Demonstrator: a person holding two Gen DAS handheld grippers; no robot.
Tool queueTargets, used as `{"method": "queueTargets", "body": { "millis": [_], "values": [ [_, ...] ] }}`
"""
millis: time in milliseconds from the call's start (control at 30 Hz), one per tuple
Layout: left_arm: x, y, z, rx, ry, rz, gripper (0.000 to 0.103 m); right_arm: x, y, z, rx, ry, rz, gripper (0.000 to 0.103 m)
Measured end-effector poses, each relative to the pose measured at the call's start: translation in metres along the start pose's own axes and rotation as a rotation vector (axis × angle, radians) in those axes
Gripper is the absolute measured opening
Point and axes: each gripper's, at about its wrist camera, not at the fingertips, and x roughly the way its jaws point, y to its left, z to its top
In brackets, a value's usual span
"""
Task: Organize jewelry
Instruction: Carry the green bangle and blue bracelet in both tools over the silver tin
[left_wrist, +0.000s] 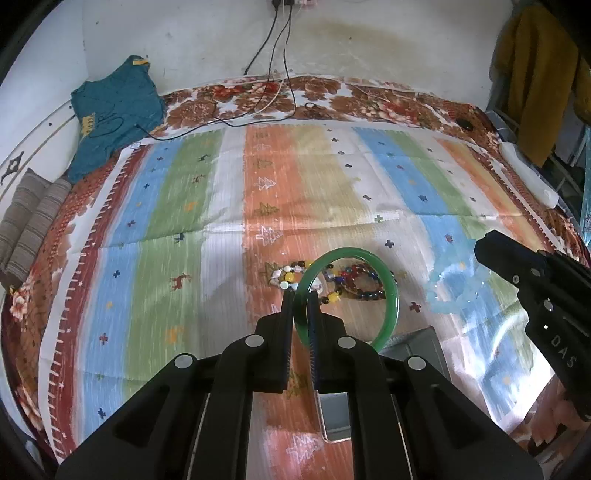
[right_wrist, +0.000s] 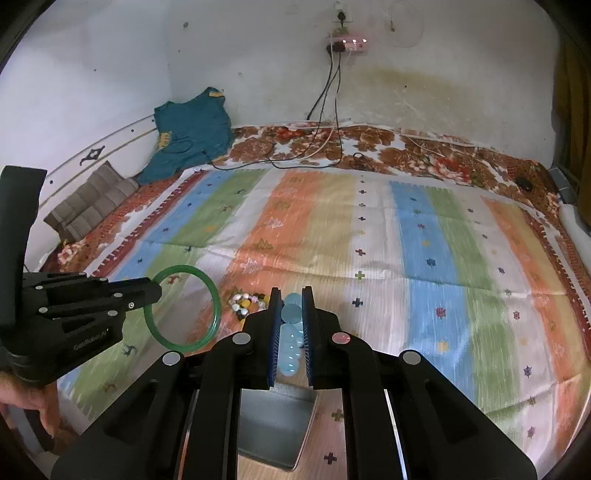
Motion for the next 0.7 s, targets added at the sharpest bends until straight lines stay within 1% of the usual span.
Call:
{"method": "queueTargets", "body": {
  "millis": [233,367,467,700],
  "values": [
    [-0.010,-0.004,-0.012,0.007,-0.008,-0.009,0.007,-0.008,0.003,-0.008,-0.004,0.001,0.000,0.012],
    [-0.013,-0.007,-0.018,0.016,-0.012,0.004,0.007,-0.017,0.006,-0.016,-0.008,-0.002,0.000,0.012],
    [-0.017,-0.009,-0.021,0.016,-0.017,-0.002,0.007,-0.024,0.007,-0.022,-0.012,0.001,0.007,0.012],
    [-0.023,-0.012,-0.030,0.020,-0.018,-0.009,0.008,-0.028,0.008,-0.033,-0.014,0.024,0.023,0.012]
  ]
}}
